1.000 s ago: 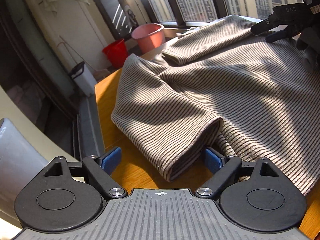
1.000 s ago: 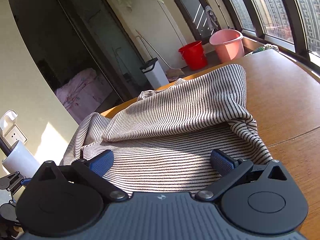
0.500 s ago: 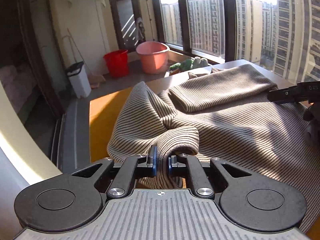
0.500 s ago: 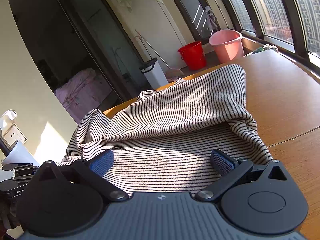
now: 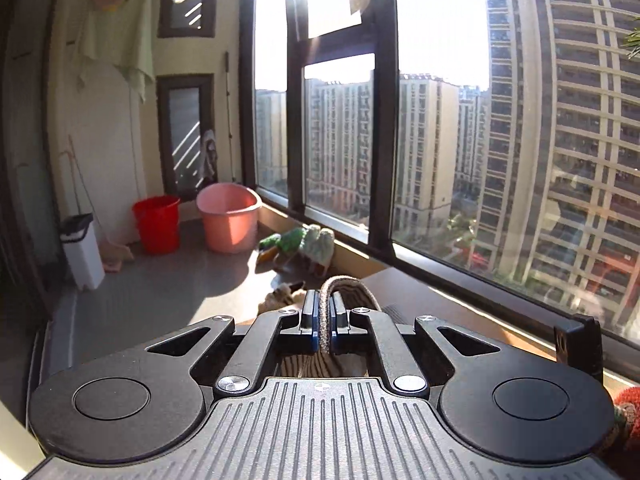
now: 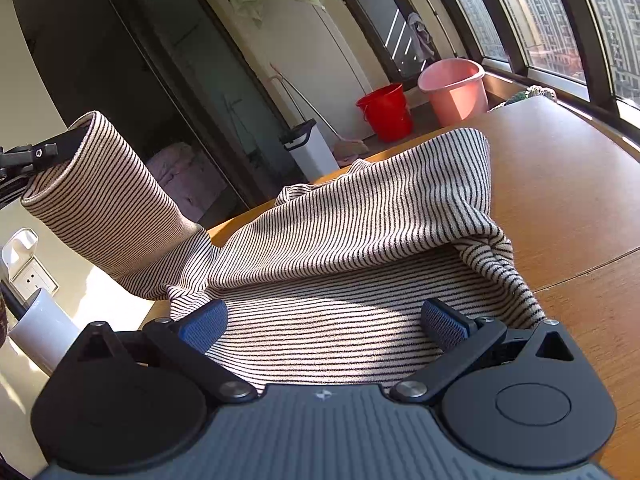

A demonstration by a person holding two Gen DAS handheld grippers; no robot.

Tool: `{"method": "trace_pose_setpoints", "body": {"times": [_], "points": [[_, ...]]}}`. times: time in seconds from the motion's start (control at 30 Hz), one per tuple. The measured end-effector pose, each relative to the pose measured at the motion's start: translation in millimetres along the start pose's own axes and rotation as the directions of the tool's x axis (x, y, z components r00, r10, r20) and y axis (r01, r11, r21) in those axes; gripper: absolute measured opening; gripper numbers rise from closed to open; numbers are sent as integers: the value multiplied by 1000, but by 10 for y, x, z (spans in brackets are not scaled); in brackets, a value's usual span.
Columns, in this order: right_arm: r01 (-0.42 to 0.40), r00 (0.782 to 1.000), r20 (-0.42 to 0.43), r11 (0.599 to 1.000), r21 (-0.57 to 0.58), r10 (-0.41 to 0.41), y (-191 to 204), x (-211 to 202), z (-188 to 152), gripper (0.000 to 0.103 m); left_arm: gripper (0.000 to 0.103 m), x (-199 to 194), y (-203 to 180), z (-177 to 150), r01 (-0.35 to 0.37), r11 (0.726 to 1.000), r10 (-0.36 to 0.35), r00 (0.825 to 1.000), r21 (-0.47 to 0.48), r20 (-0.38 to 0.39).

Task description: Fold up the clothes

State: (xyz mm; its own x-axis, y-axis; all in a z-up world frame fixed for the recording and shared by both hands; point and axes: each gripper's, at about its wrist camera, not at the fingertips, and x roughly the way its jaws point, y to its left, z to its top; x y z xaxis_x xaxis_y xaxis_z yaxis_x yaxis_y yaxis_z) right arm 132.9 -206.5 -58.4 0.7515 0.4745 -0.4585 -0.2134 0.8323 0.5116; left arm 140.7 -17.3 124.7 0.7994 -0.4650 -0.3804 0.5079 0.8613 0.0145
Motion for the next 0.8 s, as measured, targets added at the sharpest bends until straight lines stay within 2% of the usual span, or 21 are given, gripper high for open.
{"method": "trace_pose_setpoints", "body": {"times": [0.2,0.3,0.5,0.7,0.8], "points": [[-13,1000,6,1000,17,13,-19,-9,-15,103,6,154,-291,88,71,996,-72,997,46,12],[-15,1000,6,1000,19,15,-19,-9,-8,103,6,166,-303,6,69,996,-69,998,63,-11],[-11,1000,2,1000,13,11,-19,3,0,103,6,129,-164,-113,49,998,-47,997,37,-54],[-9,1000,-13,1000,-1,9,-6,10,-3,103,6,249,-268,-44,100,995,-99,994,17,-38],[-13,1000,-10,1000,4,13,-8,2,-8,103,6,397,-327,42,97,995,-97,995,15,-25]]}}
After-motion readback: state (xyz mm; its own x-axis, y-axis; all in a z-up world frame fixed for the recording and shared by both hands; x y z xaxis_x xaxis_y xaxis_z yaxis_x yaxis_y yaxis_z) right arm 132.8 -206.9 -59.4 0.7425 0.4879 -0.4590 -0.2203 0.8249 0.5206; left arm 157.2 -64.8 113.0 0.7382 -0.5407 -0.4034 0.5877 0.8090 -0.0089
